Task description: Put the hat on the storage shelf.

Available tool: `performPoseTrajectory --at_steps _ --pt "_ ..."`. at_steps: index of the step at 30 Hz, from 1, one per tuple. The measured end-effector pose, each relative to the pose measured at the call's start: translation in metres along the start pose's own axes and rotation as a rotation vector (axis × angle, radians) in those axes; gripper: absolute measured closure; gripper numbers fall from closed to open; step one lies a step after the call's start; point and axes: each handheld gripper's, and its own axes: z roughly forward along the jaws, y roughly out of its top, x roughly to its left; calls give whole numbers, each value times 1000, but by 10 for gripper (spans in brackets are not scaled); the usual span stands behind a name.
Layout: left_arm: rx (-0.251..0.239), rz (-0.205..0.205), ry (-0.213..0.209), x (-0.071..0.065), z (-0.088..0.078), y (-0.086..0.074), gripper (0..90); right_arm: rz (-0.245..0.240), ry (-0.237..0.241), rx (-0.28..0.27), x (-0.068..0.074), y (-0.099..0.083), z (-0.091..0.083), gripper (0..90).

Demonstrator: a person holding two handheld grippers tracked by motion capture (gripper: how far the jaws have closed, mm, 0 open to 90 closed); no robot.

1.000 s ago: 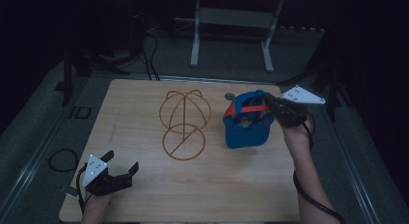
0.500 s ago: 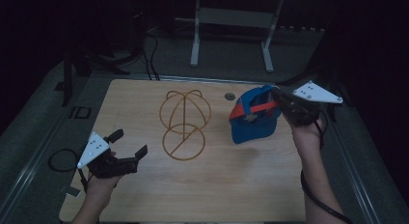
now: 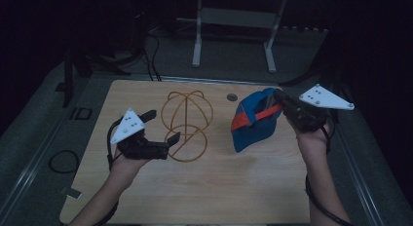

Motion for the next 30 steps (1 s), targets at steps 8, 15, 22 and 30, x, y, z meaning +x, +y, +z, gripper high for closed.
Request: performPoseTrajectory --at_steps 8,15,22,30 --pt "13 37 -81 -18 38 27 13 5 -3 1 2 1 -1 897" --pt "34 66 -155 -39 68 43 14 -12 10 5 7 3 -2 896" --pt "34 65 -199 -52 90 53 49 -22 21 -13 14 8 -4 897" --pt "77 71 -241 -60 116 59 55 -34 37 -17 20 12 -2 896"
